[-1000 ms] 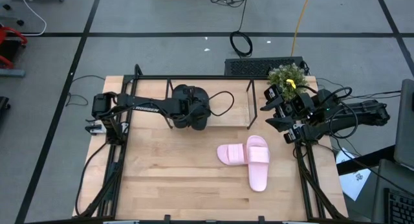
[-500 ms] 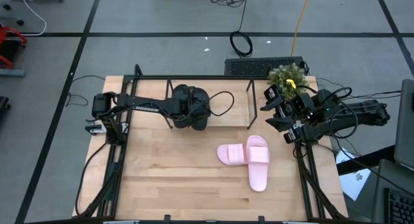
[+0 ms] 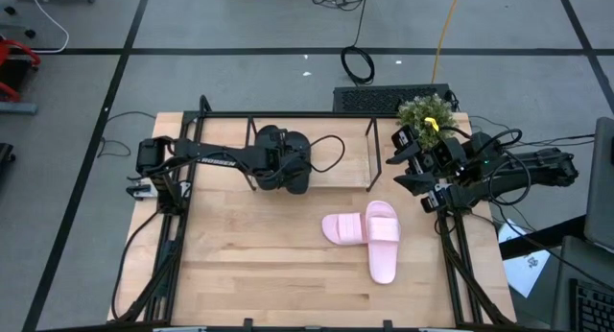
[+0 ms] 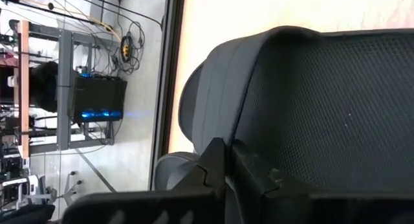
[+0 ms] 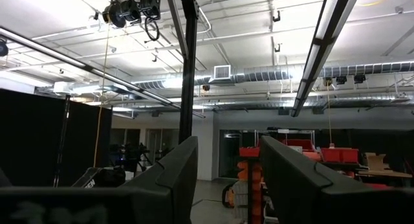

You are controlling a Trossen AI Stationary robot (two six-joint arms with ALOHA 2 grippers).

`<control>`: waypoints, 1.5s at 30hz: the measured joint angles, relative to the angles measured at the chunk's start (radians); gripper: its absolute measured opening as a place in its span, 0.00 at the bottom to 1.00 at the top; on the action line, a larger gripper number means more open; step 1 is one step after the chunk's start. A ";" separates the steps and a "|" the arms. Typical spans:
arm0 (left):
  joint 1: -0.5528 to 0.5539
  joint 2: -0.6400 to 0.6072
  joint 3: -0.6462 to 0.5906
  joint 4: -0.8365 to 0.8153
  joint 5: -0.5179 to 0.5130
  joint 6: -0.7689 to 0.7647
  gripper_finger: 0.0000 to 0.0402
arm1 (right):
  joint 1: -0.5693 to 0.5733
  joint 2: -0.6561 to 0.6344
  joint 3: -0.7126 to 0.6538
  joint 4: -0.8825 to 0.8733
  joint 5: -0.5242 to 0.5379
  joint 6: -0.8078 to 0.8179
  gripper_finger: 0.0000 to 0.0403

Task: Pick and place slides into the shelf
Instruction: Adjust the right black slide on the shelf, then put the right pink slide on the shelf

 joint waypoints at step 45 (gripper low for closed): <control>-0.044 0.000 0.068 -0.054 -0.038 -0.094 0.21 | 0.000 0.000 0.000 0.000 0.000 0.000 0.39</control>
